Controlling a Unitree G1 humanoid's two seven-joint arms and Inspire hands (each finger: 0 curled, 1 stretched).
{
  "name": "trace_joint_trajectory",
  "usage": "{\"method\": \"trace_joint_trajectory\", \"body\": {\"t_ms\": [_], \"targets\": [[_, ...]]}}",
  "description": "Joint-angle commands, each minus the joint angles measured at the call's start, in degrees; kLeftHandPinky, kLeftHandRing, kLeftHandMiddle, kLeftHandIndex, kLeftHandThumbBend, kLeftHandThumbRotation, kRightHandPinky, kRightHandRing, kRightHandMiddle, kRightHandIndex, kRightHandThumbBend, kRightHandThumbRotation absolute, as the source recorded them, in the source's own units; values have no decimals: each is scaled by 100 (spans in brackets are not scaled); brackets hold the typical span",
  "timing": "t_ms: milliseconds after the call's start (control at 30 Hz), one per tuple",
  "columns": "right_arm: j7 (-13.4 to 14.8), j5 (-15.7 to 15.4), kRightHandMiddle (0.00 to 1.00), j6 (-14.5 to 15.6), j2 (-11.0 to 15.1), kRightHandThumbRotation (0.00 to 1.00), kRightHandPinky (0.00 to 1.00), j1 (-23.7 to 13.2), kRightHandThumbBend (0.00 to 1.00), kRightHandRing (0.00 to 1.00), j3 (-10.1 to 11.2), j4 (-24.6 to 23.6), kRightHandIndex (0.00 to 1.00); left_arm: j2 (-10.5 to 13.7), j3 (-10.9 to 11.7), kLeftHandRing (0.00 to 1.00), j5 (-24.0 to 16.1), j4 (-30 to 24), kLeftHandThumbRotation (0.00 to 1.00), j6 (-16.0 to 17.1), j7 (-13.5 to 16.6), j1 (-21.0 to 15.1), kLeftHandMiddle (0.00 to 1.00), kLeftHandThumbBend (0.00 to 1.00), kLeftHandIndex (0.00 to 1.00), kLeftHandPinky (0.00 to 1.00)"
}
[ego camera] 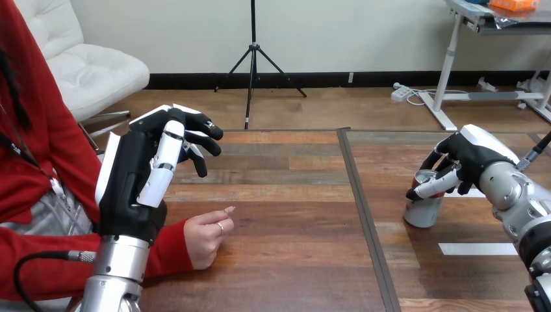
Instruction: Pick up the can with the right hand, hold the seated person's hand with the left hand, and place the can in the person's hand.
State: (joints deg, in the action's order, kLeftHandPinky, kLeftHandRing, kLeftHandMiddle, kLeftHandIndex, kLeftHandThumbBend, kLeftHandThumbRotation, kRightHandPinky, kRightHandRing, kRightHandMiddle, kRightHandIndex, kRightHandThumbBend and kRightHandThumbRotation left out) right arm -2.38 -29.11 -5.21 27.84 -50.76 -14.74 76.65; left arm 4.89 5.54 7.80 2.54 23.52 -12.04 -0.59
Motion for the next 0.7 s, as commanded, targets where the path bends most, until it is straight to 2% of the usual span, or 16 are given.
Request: {"method": "trace_joint_trajectory", "body": {"t_ms": [0, 400, 667], "targets": [[141, 67, 48, -208, 208, 0, 38, -560, 69, 42, 67, -207, 51, 116, 41, 43, -153, -132, 70, 263, 69, -367, 50, 0, 43, 20], [116, 101, 46, -362, 246, 0, 38, -575, 70, 41, 99, -238, 50, 133, 36, 43, -222, -48, 70, 376, 121, -405, 50, 0, 43, 21], [64, 114, 45, -359, 267, 0, 37, -622, 68, 40, 111, -259, 50, 139, 19, 43, -194, -59, 69, 381, 122, -406, 50, 0, 43, 21]]}}
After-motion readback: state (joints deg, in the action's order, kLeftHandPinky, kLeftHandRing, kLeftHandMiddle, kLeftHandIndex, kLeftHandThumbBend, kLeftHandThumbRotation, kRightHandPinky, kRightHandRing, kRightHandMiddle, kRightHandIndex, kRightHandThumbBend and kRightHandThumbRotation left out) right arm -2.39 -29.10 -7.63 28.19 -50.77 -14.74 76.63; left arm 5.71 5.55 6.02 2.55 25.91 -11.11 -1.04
